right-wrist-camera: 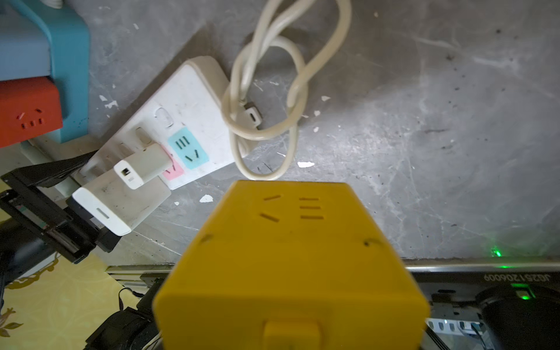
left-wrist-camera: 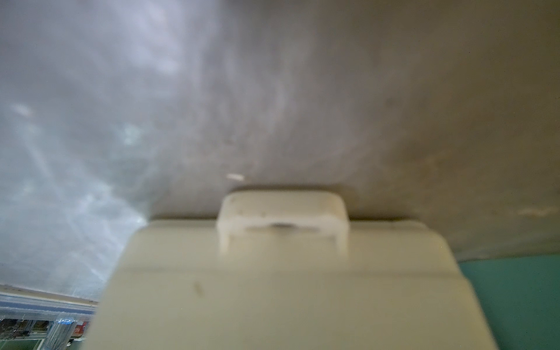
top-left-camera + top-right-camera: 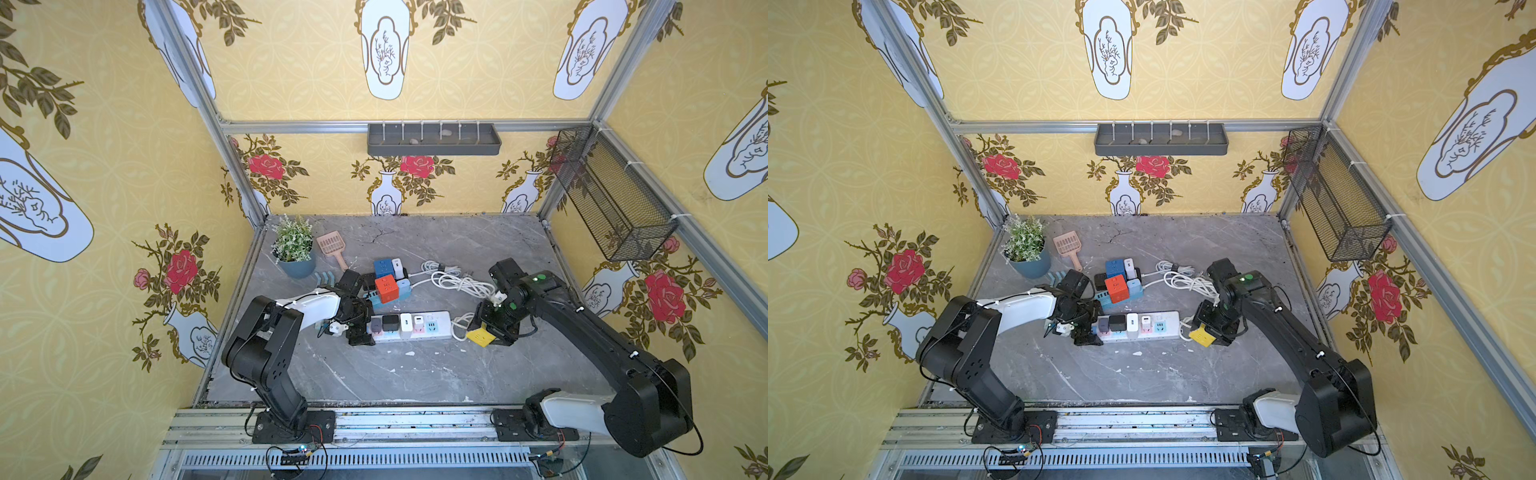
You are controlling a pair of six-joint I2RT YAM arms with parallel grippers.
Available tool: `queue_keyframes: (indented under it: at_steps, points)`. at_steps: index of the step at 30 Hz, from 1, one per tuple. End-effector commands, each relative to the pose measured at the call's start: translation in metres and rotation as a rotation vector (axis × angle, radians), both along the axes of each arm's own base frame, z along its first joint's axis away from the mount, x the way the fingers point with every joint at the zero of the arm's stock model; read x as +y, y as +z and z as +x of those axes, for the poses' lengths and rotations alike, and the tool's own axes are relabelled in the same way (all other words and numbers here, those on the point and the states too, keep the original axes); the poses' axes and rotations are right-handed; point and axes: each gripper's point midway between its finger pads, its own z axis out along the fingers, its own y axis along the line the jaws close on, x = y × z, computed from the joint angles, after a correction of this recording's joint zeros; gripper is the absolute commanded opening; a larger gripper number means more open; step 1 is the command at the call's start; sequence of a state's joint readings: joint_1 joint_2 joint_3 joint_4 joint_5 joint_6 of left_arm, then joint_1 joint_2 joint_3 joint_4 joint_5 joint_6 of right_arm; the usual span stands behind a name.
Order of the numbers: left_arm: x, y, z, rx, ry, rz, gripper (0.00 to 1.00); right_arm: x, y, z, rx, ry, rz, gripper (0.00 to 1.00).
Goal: Pull the plug off the socket
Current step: Remove the plug from the socket, then place the plug at the center of the board.
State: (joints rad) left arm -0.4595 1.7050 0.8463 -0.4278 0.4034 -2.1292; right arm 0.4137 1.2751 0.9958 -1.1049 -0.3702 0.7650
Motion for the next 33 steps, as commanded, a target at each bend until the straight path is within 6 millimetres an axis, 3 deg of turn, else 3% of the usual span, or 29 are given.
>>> queue_keyframes:
  at_steps: [1,9,18,29,33]
  points:
    - [0.027,-0.025,0.001,0.113,0.364,0.171,0.28,0.000,0.002,-0.013,0.107,-0.082,0.089,0.26]
    - [0.026,-0.022,0.004,0.110,0.357,0.170,0.28,-0.010,-0.021,-0.008,0.230,-0.238,0.172,0.20]
    - [0.025,-0.022,0.003,0.115,0.352,0.165,0.27,-0.029,-0.040,0.006,0.251,-0.359,0.190,0.23]
    - [0.026,-0.022,0.002,0.118,0.352,0.166,0.27,-0.036,-0.061,0.013,0.309,-0.462,0.276,0.25]
    - [0.025,-0.021,0.004,0.114,0.352,0.165,0.27,-0.044,-0.066,0.013,0.322,-0.490,0.279,0.31]
